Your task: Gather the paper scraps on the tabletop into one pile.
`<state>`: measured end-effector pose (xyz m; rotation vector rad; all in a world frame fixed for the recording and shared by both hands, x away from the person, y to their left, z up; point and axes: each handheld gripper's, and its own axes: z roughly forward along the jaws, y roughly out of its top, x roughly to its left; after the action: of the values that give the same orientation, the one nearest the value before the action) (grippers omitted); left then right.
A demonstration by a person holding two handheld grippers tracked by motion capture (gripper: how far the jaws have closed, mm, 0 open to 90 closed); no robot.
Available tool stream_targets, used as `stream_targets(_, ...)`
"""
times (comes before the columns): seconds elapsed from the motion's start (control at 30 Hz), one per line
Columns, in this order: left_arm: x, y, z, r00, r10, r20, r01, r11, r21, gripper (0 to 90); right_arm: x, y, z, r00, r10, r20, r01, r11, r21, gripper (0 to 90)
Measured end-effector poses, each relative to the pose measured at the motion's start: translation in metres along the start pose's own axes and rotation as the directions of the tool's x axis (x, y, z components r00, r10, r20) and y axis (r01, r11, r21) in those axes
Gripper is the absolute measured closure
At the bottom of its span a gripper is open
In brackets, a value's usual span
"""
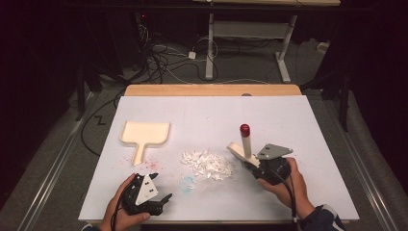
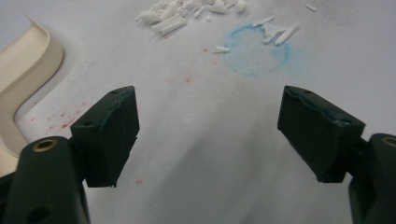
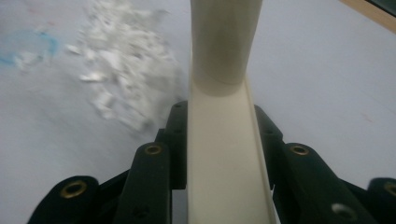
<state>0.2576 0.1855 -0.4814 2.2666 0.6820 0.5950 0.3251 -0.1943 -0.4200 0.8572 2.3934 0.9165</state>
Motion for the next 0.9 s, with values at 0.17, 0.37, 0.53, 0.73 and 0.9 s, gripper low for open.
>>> stream_targets(0.17,0.0,-0.001,-0.003,1.0,-0.003,-0.004,0.003,1.0,-0.009,19.6,0.019,0.017,0.004,0.9967,-0.03,-0.076,0.026,0.998,-0.054,67.8)
stream_targets(0.37,0.002,-0.003,-0.004,0.9999,-0.014,-0.009,0.014,0.9998,-0.014,19.6,0.006,0.027,0.001,0.9974,-0.066,-0.028,0.063,0.993,-0.102,67.8)
stream_targets(0.53,0.002,-0.002,-0.002,0.9998,-0.016,-0.009,0.016,0.9998,-0.01,19.6,-0.023,0.038,0.007,0.9969,-0.077,0.01,0.078,0.98,-0.182,67.8)
stream_targets(0.73,0.003,-0.002,-0.001,0.9999,-0.012,-0.002,0.012,0.9999,-0.005,19.6,-0.065,0.056,0.058,0.9927,-0.094,0.075,0.106,0.978,-0.181,67.9)
stream_targets(0.9,0.005,-0.003,0.0,0.9997,-0.025,0.002,0.025,0.9997,-0.008,19.6,-0.08,0.071,0.101,0.988,-0.09,0.126,0.11,0.98,-0.164,67.9)
